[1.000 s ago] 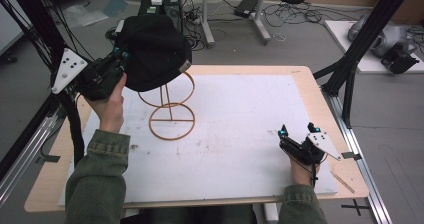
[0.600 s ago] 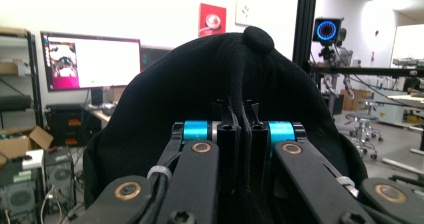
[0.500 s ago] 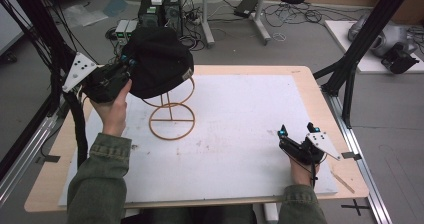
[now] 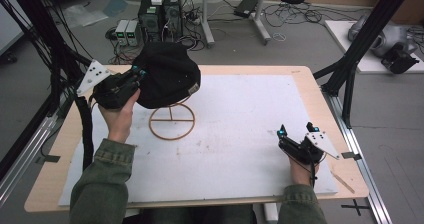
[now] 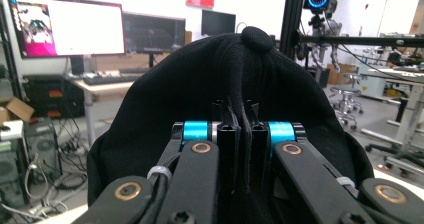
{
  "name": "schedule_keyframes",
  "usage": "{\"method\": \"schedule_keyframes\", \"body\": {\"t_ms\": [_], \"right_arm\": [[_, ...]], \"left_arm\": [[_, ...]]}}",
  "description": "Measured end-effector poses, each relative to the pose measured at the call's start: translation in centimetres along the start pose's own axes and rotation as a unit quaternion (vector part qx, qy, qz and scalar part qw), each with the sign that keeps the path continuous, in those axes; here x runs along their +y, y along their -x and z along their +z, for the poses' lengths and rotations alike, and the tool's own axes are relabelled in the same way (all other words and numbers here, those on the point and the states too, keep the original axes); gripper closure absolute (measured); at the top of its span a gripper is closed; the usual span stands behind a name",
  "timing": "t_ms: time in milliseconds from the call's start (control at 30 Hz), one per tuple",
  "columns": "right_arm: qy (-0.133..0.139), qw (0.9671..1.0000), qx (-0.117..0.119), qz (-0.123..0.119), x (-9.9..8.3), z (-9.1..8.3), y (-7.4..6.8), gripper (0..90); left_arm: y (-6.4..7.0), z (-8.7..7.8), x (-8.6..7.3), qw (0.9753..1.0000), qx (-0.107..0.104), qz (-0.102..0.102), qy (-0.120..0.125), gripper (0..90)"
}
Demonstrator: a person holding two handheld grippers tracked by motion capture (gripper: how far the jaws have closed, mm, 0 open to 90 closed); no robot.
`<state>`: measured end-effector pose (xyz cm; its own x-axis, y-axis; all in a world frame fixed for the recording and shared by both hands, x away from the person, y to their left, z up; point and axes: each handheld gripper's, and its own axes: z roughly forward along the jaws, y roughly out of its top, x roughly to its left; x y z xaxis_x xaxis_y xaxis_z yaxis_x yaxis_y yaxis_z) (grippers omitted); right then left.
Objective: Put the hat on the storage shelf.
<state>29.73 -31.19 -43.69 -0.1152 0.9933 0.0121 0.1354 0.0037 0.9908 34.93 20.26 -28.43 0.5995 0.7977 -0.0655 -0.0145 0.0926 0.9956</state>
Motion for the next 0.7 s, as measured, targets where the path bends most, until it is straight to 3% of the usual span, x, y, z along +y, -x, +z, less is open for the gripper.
{"method": "schedule_keyframes", "body": {"t_ms": [200, 500, 700], "right_arm": [[-0.002, 1.0, -0.001, -0.004, 0.0, 0.0, 0.0, 7.6], [0.0, 1.0, 0.0, -0.004, 0.0, 0.0, -0.1, 7.7], [-0.002, 1.0, 0.001, -0.003, 0.0, 0.0, -0.1, 7.6]], "left_arm": [[-0.3, -0.2, 0.0, 0.9986, -0.018, -0.021, -0.044, 87.3], [-0.6, -0.1, -0.1, 0.9983, -0.017, -0.029, -0.048, 84.8], [-1.1, 0.4, 0.1, 0.9975, -0.02, -0.048, -0.048, 69.8]]}}
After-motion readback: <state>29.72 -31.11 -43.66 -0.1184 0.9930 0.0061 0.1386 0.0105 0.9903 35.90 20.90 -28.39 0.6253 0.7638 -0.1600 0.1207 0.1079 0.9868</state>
